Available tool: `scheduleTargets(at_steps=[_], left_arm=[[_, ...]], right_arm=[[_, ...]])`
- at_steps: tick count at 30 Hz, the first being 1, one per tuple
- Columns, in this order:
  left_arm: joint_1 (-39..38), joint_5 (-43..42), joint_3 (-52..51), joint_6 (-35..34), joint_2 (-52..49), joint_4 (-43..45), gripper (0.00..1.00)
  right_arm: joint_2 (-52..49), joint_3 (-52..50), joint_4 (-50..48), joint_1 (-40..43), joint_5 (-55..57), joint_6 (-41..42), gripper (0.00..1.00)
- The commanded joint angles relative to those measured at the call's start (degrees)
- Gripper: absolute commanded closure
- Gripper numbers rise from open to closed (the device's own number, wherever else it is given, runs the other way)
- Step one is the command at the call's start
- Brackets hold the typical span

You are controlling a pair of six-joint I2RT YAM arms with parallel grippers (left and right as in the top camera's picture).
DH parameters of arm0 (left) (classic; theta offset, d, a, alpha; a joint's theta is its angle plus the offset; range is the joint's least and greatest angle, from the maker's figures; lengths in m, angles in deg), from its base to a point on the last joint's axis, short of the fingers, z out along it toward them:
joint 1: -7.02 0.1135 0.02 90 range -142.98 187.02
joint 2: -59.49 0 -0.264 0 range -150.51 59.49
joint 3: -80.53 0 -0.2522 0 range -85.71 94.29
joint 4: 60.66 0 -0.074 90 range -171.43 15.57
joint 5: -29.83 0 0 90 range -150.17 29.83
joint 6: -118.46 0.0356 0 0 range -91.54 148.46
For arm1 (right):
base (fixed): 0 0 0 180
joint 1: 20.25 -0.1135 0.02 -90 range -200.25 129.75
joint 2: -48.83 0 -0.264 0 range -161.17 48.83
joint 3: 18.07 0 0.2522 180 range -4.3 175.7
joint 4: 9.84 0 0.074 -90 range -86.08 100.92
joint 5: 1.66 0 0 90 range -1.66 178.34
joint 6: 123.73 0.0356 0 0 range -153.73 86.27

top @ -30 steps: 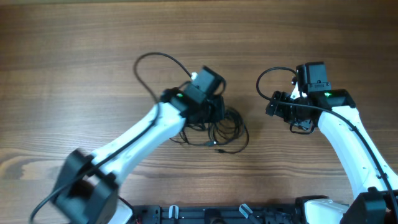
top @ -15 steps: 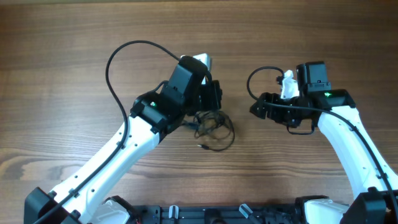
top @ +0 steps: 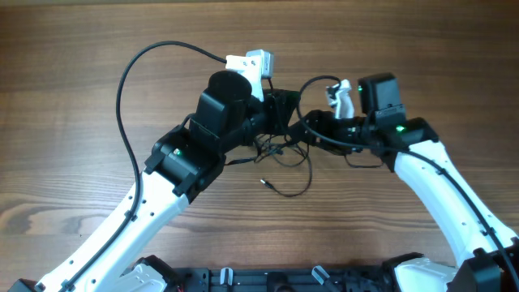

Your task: Untangle cables

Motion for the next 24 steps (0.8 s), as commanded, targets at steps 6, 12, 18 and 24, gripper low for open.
scheduleTargets(at_steps=[6,12,18,24], left_arm=[[2.7,-0.3,0.5,-0.2,1.4,1.0,0.96],[5.7,-0.7,0.5,-0.5,3.0,0.3,0.96],[10.4,-0.1,0.4,2.9,3.6,-10.9,0.96],[19.8,4.0,0.4,5.9,3.6,-24.8,0.96]], right_arm=[[-0.2,-0.1,-0.7,-4.6,2.0,3.3,0.56],[-0.2,-0.2,-0.2,-4.8,3.5,3.3,0.96],[-0.2,-0.2,7.1,-4.7,23.2,3.3,0.96],[-0.2,-0.2,16.8,-4.3,50.8,7.5,0.96]])
